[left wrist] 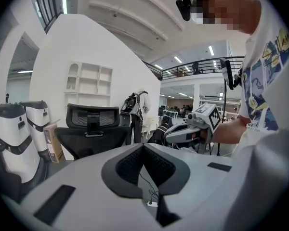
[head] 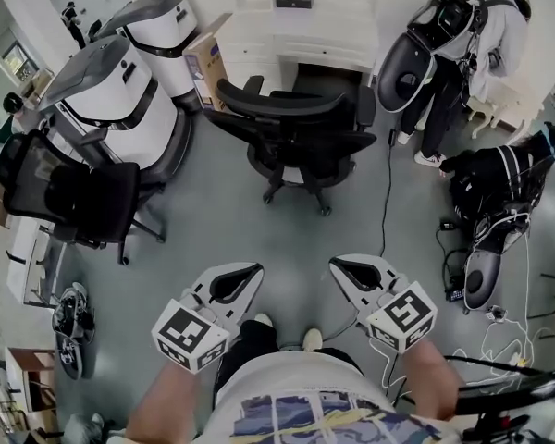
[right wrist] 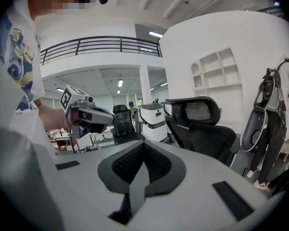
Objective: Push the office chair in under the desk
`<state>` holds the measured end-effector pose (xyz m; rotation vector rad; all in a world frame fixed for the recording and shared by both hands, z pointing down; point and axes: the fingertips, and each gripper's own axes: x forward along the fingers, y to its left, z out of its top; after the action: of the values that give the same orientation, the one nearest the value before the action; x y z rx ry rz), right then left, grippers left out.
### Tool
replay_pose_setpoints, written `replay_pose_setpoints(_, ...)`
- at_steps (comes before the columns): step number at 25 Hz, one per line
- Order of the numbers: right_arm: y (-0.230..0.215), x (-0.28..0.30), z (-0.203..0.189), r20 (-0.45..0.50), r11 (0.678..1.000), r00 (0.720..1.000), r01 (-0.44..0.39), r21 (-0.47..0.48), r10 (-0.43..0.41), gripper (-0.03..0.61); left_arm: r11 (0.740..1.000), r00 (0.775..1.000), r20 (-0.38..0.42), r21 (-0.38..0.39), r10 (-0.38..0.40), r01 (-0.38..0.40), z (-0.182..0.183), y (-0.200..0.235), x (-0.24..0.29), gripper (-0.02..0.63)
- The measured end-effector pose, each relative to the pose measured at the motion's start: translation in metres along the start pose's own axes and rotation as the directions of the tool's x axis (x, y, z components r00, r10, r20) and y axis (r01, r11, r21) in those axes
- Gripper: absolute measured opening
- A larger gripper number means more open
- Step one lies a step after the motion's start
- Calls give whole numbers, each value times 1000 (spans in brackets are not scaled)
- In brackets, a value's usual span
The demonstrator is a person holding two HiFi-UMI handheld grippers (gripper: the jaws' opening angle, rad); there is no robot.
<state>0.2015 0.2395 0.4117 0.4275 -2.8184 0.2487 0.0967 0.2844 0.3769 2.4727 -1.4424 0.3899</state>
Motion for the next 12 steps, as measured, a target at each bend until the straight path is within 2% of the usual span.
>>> replay_pose_setpoints(4,-15,18,-1,-6,999,999,34,-5,-34,26,1000,1000,9,6,19,-19,-3,35,1,14)
replay_pose_setpoints(8,-34,38,2,-23,994,994,108,8,-108,37,999,999,46,28,-17,16,-1,78,11,14)
replay_pose_setpoints(9,-41,45,2,-32,991,990,137,12,-136,59,999,998,52,40,-31,29,0,91,16,15)
replay_pose_setpoints(10,-48,54,2,-45,986,985,165,14,-165,119,998,997,53,47,-48,45,0,105,21,20)
replay_pose_setpoints(11,-55,63,2,-58,981,980,193,14,-192,151,997,997,49,49,-66,64,0,121,26,37)
replay_pose_setpoints(12,-61,72,2,-70,976,974,217,14,-216,153,996,995,45,47,-84,82,0,136,30,60)
